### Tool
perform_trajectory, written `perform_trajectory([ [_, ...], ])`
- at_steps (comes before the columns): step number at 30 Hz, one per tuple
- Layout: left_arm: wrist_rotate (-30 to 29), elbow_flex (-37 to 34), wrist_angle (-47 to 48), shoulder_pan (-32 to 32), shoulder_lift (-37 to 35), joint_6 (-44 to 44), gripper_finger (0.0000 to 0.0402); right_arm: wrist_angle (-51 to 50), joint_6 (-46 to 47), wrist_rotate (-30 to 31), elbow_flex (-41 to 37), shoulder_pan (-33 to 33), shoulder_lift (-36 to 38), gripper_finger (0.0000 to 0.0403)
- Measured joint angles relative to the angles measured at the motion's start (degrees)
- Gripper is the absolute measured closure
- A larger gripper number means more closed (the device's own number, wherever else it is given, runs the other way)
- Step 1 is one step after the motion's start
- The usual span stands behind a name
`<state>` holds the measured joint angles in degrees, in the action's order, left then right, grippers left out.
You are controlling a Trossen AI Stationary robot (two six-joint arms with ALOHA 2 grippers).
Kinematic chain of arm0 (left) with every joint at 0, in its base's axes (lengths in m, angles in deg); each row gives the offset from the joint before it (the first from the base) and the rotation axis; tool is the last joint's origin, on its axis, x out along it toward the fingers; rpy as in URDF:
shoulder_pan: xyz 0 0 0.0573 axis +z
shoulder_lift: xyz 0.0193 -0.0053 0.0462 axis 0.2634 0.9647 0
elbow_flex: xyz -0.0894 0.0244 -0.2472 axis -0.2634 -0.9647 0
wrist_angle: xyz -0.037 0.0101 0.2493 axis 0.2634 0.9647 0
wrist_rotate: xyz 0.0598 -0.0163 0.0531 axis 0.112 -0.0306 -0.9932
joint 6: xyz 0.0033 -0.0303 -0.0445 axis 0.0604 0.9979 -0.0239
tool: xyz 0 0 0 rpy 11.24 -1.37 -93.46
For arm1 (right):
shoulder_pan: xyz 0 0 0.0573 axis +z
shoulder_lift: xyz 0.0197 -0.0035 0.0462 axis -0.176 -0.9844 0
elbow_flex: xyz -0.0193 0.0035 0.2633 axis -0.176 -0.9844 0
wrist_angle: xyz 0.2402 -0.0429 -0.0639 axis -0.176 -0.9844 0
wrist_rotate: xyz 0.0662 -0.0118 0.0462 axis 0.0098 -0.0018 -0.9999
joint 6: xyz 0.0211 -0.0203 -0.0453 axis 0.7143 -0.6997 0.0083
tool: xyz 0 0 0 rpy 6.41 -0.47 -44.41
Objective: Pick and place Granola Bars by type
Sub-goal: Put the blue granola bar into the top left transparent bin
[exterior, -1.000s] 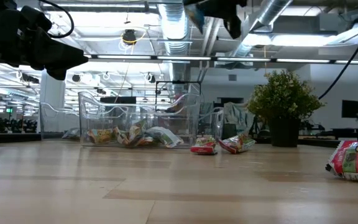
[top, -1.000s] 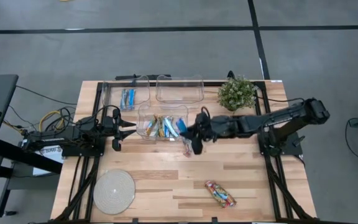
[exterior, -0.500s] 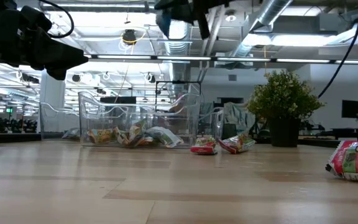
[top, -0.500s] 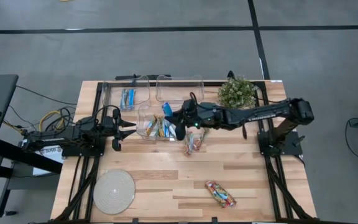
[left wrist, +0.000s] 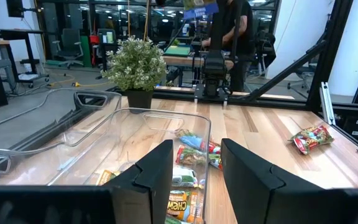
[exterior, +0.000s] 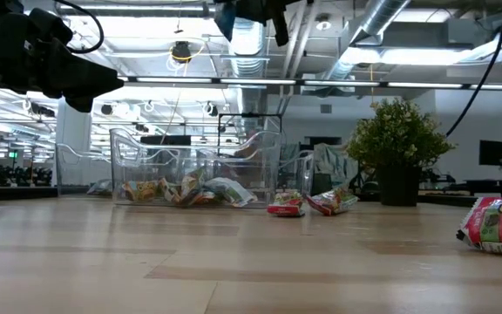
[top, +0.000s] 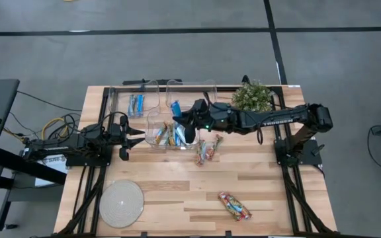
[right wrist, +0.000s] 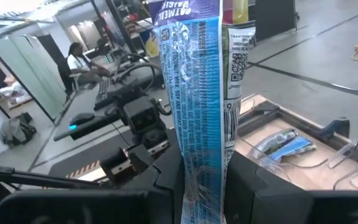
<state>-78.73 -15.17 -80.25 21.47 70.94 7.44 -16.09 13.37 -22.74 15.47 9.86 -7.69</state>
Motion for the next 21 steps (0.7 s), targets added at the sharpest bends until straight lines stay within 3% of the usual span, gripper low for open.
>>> perform_trajectory([
  [11, 0.04, 0.00, -0.04, -0.02, 0.00, 2.60, 0.0274, -0.06, 1.42, 0.04, -0.01, -0.23, -0.02, 0.0331],
  [21, -2.64, 0.00, -2.45, -0.02, 0.00, 51.60, 0.0274, 2.12, 1.53, 0.15, -0.04, -0.13, -0.01, 0.0331],
])
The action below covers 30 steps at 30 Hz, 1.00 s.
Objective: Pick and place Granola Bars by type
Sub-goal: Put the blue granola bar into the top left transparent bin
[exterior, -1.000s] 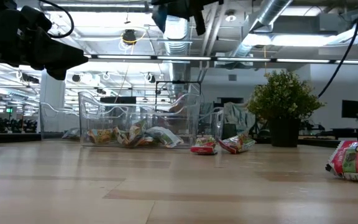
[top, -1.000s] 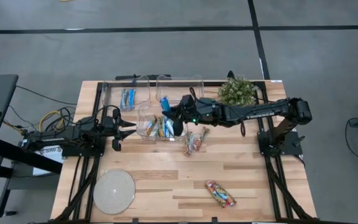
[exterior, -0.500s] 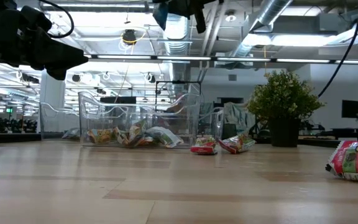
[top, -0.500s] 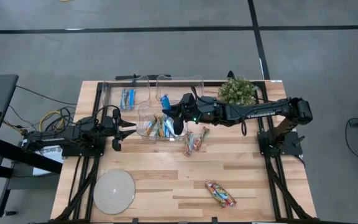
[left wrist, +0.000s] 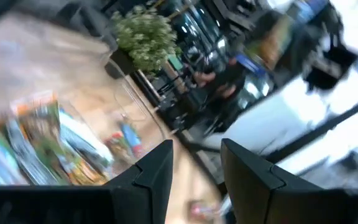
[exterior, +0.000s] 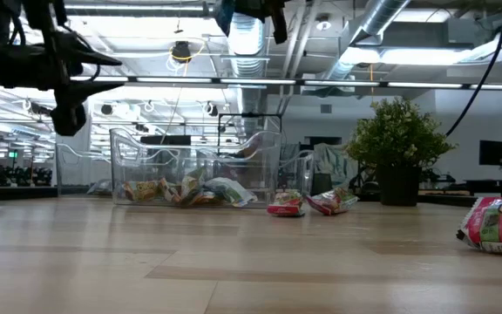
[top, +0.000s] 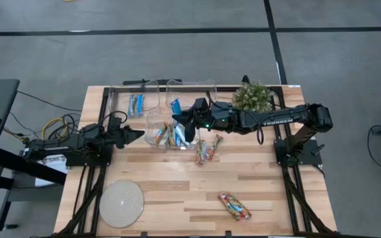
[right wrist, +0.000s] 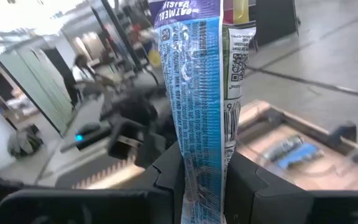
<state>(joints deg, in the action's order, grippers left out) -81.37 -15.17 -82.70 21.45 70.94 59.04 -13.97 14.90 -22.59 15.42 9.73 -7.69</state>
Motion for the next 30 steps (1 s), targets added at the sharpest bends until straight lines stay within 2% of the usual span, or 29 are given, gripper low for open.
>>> perform_trajectory([
  [5, -3.68, 0.00, 1.01, 0.02, 0.00, 10.89, 0.0274, 3.67, 0.01, 0.00, -0.04, 0.00, -0.67, 0.0331],
  [8, -4.81, 0.00, -2.25, 0.02, 0.02, 12.06, 0.0274, 3.81, 0.20, 0.00, -0.02, 0.00, -0.65, 0.0331],
  [13, -4.97, 0.14, -16.18, 0.02, 0.00, 3.56, 0.0274, 3.62, 3.23, -0.18, -0.04, 0.00, -0.65, 0.0331],
  [18, -4.51, 3.92, -14.85, 0.02, 1.47, -4.35, 0.0274, 3.96, 7.97, -2.83, -0.04, -0.11, -0.65, 0.0331],
  [21, -2.46, 6.53, -13.85, 0.02, 5.46, -7.97, 0.0274, 3.92, 9.05, -4.08, -0.04, -0.11, -0.65, 0.0331],
  [30, -0.16, 17.08, -14.60, 0.02, 25.03, -16.07, 0.0274, 4.14, 9.17, -5.81, -0.04, 0.00, -0.65, 0.0331],
])
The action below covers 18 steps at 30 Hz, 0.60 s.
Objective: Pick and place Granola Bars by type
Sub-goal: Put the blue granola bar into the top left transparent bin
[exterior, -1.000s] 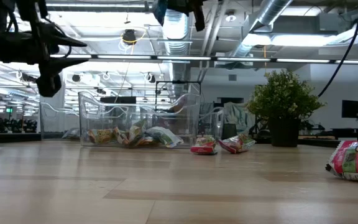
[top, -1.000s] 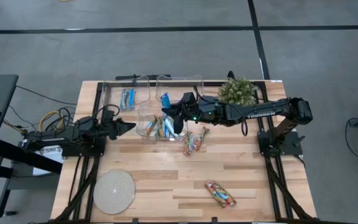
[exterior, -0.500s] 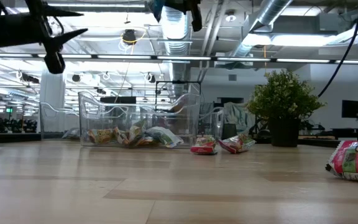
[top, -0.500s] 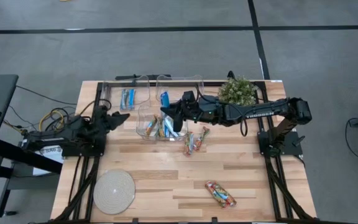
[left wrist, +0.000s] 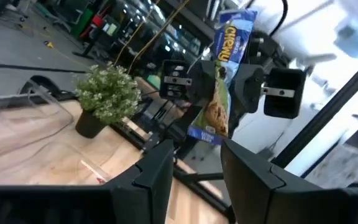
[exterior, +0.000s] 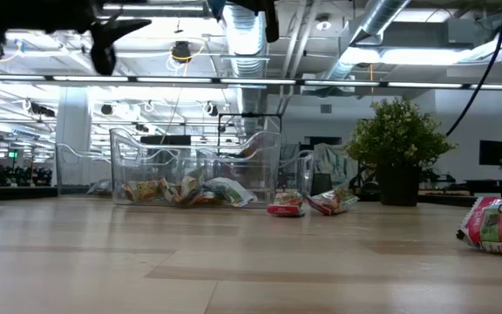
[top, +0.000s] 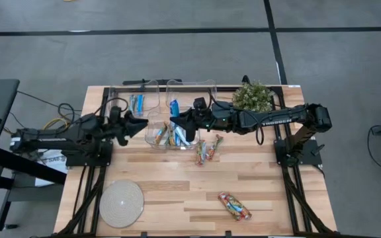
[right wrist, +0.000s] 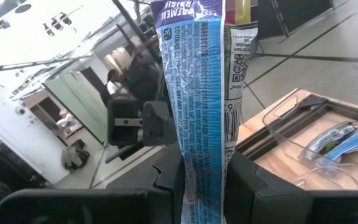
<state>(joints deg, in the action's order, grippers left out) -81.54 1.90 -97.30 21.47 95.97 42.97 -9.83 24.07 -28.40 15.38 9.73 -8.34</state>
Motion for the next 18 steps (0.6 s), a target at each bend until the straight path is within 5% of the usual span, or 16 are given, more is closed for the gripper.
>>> perform_trajectory([
  [9, 4.76, 15.83, 0.03, 2.23, 17.21, -10.57, 0.0274, -1.12, -0.07, -1.51, 0.00, 0.14, 0.00, 0.0331],
  [18, 12.82, 24.56, 0.66, 5.53, 27.58, -11.16, 0.0274, -1.55, -2.17, -1.65, 0.00, 0.71, 0.00, 0.0331],
])
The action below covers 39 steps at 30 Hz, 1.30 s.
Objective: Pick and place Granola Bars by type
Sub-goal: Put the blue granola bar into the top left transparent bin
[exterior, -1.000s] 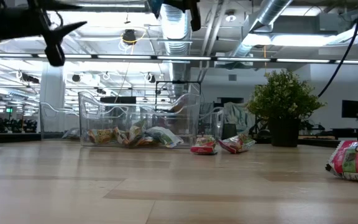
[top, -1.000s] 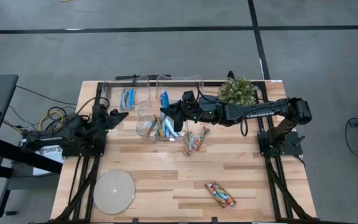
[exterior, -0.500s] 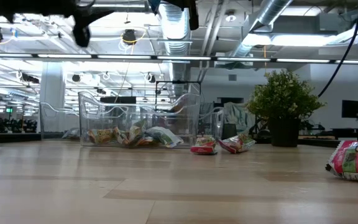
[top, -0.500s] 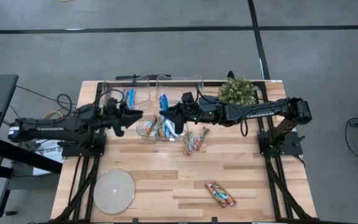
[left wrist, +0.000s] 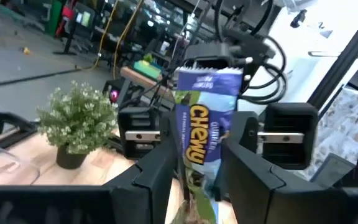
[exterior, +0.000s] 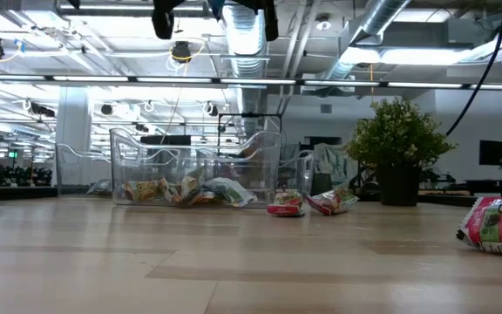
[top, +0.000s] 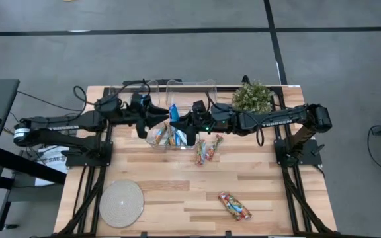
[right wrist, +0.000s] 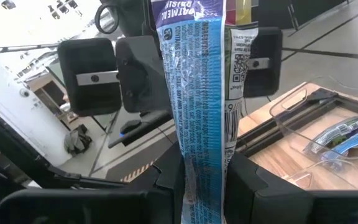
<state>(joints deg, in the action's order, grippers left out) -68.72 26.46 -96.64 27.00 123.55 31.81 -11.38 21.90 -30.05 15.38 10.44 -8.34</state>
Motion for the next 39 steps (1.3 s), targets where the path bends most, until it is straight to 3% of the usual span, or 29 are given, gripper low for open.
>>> perform_trajectory([
  [7, 2.52, 0.96, -3.31, 0.18, 3.86, 1.48, 0.0274, -0.11, -1.46, 0.01, 0.00, -0.01, 0.00, 0.0331],
  [17, 6.41, 0.98, -4.94, 0.18, 4.13, 0.52, 0.0274, -0.56, -1.57, -0.01, 0.00, -0.05, 0.00, 0.0331],
  [29, 7.29, 1.30, -6.08, 0.18, 7.86, -1.31, 0.0274, -0.63, -1.53, -2.86, 0.00, -0.05, 0.00, 0.0331],
  [39, 9.70, 5.59, -1.22, 0.18, 7.93, -5.64, 0.0274, -0.30, -1.51, -3.04, 0.02, -0.05, 0.00, 0.0331],
])
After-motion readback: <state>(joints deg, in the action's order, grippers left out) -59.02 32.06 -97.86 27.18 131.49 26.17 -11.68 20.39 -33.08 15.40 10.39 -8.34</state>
